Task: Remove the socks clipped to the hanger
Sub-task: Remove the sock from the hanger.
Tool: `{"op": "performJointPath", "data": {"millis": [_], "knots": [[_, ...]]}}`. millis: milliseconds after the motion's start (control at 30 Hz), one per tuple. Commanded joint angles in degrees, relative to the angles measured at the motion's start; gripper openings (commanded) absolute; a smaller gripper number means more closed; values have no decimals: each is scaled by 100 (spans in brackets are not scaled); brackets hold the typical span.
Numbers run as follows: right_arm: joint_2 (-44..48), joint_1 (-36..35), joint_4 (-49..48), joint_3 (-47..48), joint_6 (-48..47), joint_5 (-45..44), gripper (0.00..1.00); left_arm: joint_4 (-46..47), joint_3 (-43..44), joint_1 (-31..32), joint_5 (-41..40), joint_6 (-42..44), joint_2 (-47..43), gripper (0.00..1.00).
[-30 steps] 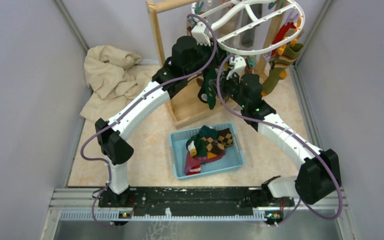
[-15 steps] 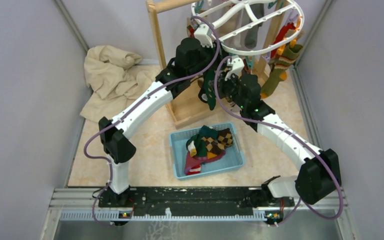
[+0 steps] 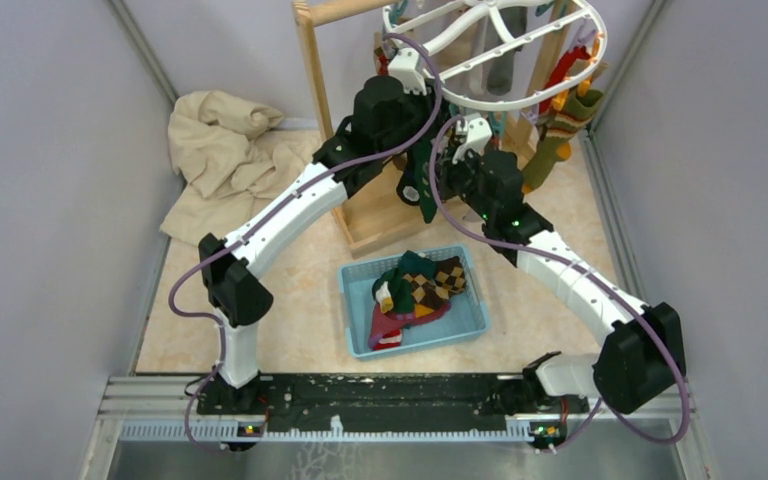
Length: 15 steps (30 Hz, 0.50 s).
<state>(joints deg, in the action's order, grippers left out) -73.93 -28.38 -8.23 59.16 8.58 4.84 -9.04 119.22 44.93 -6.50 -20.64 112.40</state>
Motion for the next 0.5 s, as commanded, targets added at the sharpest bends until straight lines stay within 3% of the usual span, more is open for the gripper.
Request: {"op": "performJointPath", "data": {"millis": [0, 100, 233, 333, 467], "knots": [[280, -54, -35, -88, -89, -242, 0, 185, 93, -12, -153, 261, -255, 38], [339, -55, 19, -127, -93, -303, 0, 206, 23, -68, 44, 345, -330, 32], [413, -55, 24, -216, -42, -252, 0, 296, -98, -182, 445, 404, -436, 32], [451, -53, 58, -265, -12, -237, 0, 432, -212, -240, 861, 602, -535, 47], [536, -32, 84, -317, 7, -171, 0, 469, -306, -437, 1458, 761, -639, 59]]}}
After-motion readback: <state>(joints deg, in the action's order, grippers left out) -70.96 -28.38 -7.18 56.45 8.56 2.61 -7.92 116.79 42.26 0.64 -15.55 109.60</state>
